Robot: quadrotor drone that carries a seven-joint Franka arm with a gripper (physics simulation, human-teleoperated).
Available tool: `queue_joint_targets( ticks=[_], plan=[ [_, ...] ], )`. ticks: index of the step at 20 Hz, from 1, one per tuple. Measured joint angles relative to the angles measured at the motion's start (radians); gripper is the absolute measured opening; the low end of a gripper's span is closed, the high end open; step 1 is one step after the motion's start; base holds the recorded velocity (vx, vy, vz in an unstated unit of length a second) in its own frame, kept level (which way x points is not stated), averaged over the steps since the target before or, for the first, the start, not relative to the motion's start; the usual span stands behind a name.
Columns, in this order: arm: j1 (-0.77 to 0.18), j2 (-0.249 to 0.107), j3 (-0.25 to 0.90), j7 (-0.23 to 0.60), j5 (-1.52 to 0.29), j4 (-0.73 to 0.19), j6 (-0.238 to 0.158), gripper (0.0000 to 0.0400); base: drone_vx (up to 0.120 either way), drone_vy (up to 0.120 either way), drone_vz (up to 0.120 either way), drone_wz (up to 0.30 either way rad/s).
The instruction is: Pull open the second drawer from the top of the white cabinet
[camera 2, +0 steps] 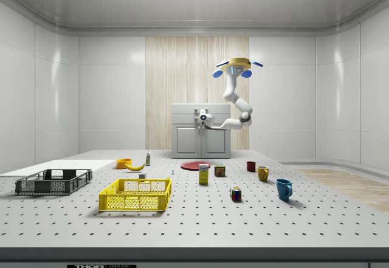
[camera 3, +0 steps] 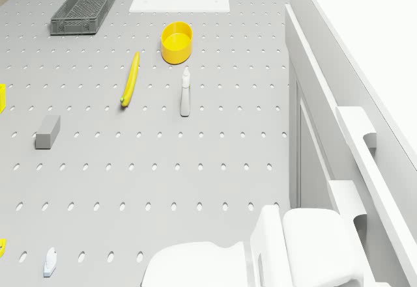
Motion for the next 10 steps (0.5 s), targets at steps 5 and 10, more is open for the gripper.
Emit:
queue_joint_targets(
  ticks=[5,10],
  plan=[
    [-0.017,-0.011,-0.018,0.022,-0.025,-0.001,-0.023,0.0143,0.000,0.000,0.000,0.000],
    [-0.028,-0.018,-0.031,0.014,-0.043,-0.001,-0.039,0.0141,0.000,0.000,0.000,0.000]
  ],
)
